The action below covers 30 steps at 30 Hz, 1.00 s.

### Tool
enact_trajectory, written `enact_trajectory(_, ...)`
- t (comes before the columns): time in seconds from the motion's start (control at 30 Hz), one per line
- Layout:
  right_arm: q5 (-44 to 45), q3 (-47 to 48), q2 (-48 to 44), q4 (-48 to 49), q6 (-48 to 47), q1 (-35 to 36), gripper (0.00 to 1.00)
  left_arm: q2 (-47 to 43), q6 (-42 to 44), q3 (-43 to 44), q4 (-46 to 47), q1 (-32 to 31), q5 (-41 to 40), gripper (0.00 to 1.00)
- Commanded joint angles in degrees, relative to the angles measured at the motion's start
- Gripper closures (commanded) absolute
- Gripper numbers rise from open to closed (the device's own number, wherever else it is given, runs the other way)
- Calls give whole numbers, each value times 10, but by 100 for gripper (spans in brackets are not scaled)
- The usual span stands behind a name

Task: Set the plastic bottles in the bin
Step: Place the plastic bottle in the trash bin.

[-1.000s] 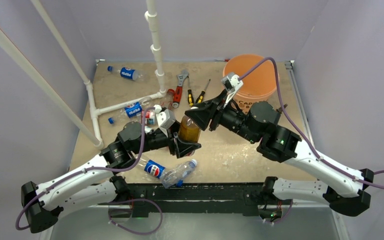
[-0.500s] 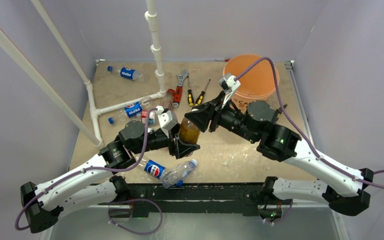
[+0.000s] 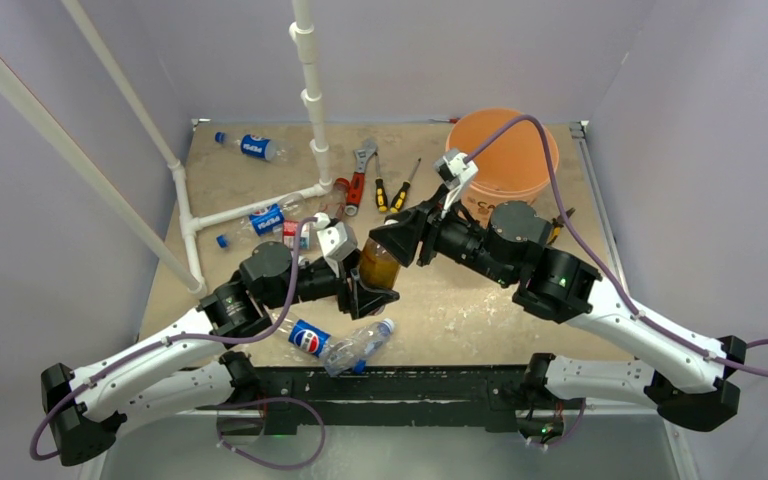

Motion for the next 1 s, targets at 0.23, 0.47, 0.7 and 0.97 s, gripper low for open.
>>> enact_trajectory(0.23, 8, -2, -6, -31, 6, 3, 45, -16, 5, 27, 40, -2, -11, 68)
enact_trajectory(0.47, 10, -7, -15, -22, 6, 3, 53, -14, 3, 26, 43, -3, -9, 68)
enact_trajectory(0.7, 9, -16, -28, 12, 15, 3, 35, -12, 1, 22, 44, -2, -8, 68)
enact_trajectory(0.97, 24, -23, -35, 39, 22, 3, 39, -14, 2, 21, 44, -2, -7, 68)
